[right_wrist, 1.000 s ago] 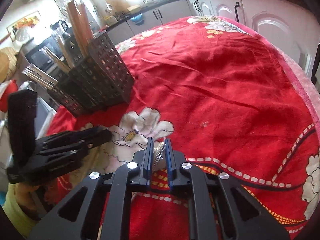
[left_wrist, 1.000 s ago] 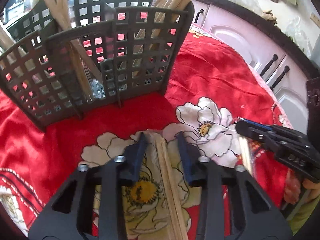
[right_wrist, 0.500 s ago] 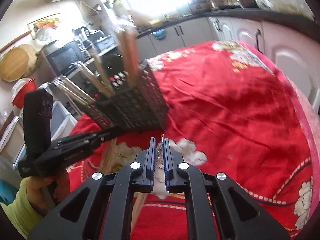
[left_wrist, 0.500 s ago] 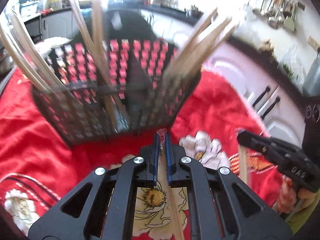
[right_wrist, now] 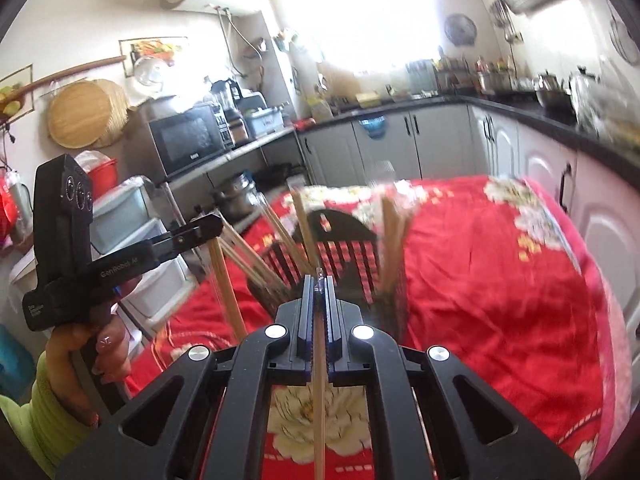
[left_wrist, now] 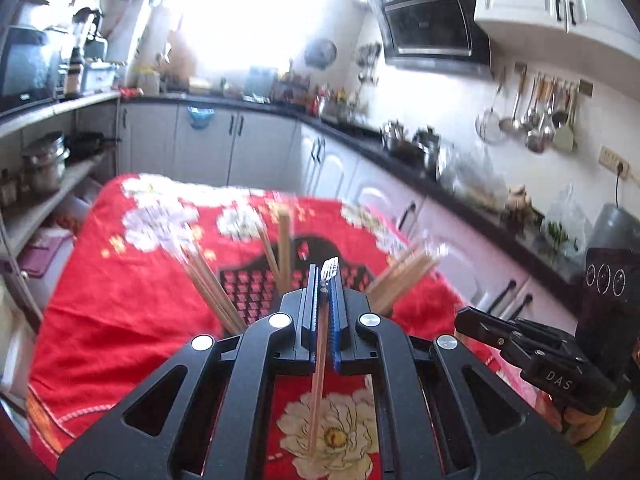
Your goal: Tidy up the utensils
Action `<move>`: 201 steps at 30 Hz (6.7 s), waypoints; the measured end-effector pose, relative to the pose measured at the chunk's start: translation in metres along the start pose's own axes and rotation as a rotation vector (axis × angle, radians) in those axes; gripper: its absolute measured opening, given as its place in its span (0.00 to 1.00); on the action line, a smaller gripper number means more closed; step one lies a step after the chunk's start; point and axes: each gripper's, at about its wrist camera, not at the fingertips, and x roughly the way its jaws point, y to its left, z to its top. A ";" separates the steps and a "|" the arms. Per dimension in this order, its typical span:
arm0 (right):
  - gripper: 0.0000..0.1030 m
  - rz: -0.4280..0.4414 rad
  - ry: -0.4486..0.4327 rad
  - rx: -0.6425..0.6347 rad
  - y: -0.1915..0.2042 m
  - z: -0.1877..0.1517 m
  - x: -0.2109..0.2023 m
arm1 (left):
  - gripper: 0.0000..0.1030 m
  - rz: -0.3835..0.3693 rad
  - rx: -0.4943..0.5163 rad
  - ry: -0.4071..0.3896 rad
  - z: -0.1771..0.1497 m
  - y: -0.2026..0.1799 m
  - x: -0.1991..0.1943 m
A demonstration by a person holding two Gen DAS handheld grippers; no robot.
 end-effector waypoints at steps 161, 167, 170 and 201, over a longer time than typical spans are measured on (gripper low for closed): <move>0.94 -0.290 -0.228 -0.054 -0.028 -0.110 0.002 | 0.90 0.183 0.022 -0.114 -0.129 0.007 0.001; 0.94 -0.295 -0.224 -0.037 -0.030 -0.111 0.002 | 0.90 0.188 0.029 -0.130 -0.129 0.006 0.000; 0.94 -0.298 -0.224 -0.033 -0.031 -0.112 0.002 | 0.90 0.183 0.031 -0.131 -0.129 0.006 0.000; 0.94 -0.303 -0.219 -0.038 -0.031 -0.113 0.001 | 0.90 0.194 0.023 -0.130 -0.130 0.009 -0.001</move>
